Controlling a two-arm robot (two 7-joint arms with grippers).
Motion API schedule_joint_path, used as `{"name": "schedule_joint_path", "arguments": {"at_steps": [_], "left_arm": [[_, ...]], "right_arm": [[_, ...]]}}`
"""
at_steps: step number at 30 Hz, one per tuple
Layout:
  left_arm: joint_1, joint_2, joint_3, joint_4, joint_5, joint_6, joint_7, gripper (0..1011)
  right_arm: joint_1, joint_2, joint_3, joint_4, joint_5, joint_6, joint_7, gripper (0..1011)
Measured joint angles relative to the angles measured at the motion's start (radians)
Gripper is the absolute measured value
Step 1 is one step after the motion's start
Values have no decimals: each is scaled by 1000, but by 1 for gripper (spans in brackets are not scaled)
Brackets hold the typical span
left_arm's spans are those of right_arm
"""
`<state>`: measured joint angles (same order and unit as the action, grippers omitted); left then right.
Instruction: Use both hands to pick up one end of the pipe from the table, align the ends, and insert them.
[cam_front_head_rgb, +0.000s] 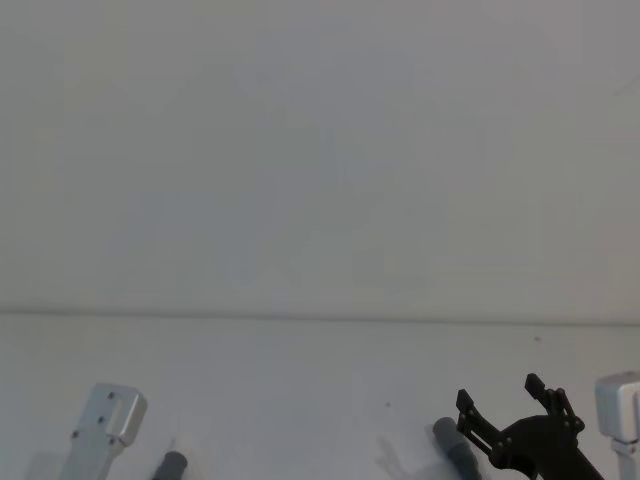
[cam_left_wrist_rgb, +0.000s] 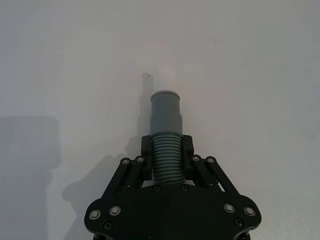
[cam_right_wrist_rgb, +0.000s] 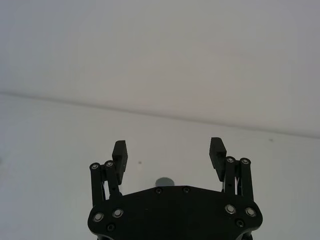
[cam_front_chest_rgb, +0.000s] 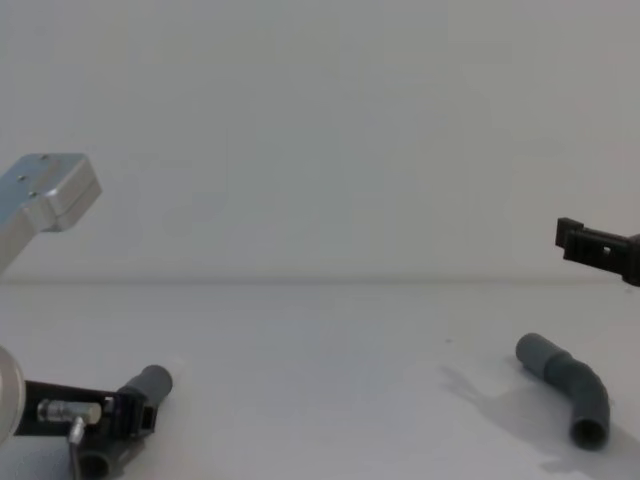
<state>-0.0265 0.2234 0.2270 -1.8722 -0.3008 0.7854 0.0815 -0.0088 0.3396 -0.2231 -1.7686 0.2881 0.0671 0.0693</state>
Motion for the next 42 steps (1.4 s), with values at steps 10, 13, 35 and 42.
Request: {"name": "schedule_joint_path", "arguments": {"at_steps": [10, 13, 35, 42], "left_arm": [[0, 0, 0, 0, 0, 0, 0, 304], [0, 0, 0, 0, 0, 0, 0, 304], [0, 0, 0, 0, 0, 0, 0, 304], [0, 0, 0, 0, 0, 0, 0, 304]], "right_arm": [[11, 10, 10, -23, 22, 127, 10, 1000], [15, 12, 14, -31, 32, 177, 12, 1000], [61, 35, -8, -59, 38, 463, 12, 1000], [74, 36, -16, -59, 30, 504, 16, 1000]]}}
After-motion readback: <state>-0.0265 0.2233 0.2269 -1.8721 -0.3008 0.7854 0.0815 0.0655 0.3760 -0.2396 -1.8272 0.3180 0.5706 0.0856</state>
